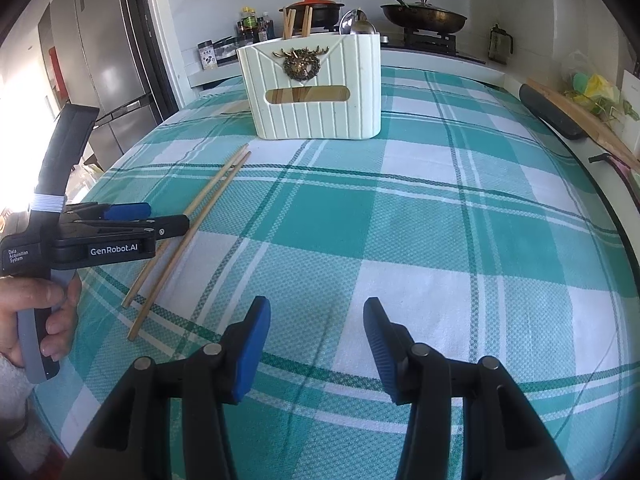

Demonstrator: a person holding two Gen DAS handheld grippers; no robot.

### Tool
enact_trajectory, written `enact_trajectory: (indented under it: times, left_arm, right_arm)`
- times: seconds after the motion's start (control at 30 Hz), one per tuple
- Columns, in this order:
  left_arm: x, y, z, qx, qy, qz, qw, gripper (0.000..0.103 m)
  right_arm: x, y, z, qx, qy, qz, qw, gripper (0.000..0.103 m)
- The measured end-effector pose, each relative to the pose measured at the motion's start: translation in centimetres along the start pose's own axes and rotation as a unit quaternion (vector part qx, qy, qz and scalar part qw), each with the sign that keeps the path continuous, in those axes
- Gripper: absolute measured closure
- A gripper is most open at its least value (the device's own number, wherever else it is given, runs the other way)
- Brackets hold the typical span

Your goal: Organize utensils

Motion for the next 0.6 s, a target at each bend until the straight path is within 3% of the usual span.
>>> enact_trajectory:
  times: [0.03, 0.27, 0.37, 0.47, 0.53, 0.57, 0.6]
  left_arm:
    - [-0.1, 0.0, 0.0, -0.002, 0.002, -0.001, 1.0000, 0.097]
    - [-4.6, -0.5, -0.9, -0.003, -0.075, -0.024, 0.9969, 0.099]
    - [-6.2, -0.8, -1.3, -0.004, -0.099, -0.027, 0.9947, 0.099]
    - [-6.7, -1.0, -1.7, -0.002, -0.104, -0.025, 0.9942, 0.099]
    - [-6.6, -0.9, -1.9, -0.003, -0.105, -0.026, 0.9942, 0.099]
    - [-6.4, -0.9, -2.0, -0.002, -0.105, -0.025, 0.9942, 0.099]
    - [-6.2, -0.9, -2.0, 0.000, -0.103, -0.025, 0.9944, 0.099]
  right_arm:
    - [-0.5, 0.1, 0.3, -0.002, -0.004, 0.007, 1.000, 0.054]
    - [-8.5, 2.5, 3.2, -0.037, -0.085, 0.067, 0.993, 0.053]
    - [-11.5, 5.1, 3.9, -0.062, -0.131, 0.032, 0.989, 0.053]
    - [-12.0, 6.5, 4.4, -0.066, -0.135, 0.009, 0.989, 0.055]
    - [-11.7, 6.4, 4.5, -0.064, -0.135, -0.001, 0.989, 0.072]
    - [-11.4, 6.3, 4.5, -0.065, -0.135, -0.006, 0.989, 0.093]
    - [-11.1, 6.1, 4.3, -0.066, -0.138, -0.009, 0.988, 0.094]
Point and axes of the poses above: each gripper's, at about its wrist camera, not at the fingertips, and y roughly the way its jaws point, x to its right, z to its top, the point moved 3 cm from there along y, roughly the way its jaws point, and after that the axes turned 6 degrees about -x, right-handed, at the moved point
